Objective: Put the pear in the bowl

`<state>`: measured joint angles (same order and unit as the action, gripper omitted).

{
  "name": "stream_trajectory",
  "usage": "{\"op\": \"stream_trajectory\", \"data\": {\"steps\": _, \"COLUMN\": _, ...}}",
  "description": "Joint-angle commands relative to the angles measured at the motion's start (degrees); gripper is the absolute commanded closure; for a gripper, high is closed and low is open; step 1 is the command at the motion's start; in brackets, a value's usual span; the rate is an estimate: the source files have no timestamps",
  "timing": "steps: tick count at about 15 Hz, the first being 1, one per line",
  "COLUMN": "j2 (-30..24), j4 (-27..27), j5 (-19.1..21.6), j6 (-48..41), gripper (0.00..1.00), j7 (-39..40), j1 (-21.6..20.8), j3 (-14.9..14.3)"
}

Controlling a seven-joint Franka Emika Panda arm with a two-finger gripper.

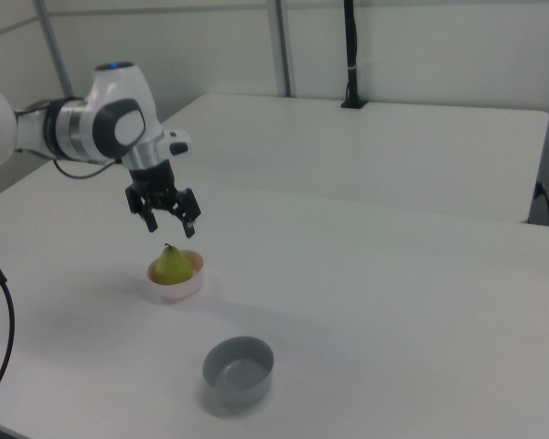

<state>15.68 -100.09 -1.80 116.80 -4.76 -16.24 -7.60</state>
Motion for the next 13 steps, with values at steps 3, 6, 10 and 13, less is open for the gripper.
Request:
{"op": "stream_trajectory", "data": {"steps": 3, "j2": -10.2, "j4": 4.2, "j5": 0.4, "j6": -16.4, "gripper": 0.00, "j7": 0.1, "j1": 4.0, "j3": -0.3}}
{"op": "stream_trajectory", "data": {"steps": 6, "j2": -14.4, "j4": 4.2, "j5": 0.4, "j6": -20.6, "gripper": 0.00, "j7": 0.1, "j1": 6.2, "j3": -0.4}}
{"op": "stream_trajectory", "data": {"steps": 10, "j2": -15.0, "j4": 5.1, "j5": 0.7, "j6": -21.2, "gripper": 0.00, "j7": 0.1, "j1": 12.5, "j3": 3.8}}
{"op": "stream_trajectory", "data": {"steps": 13, "j2": -15.0, "j4": 5.1, "j5": 0.7, "j6": -21.2, "gripper": 0.00, "j7": 0.1, "j1": 14.6, "j3": 5.8}}
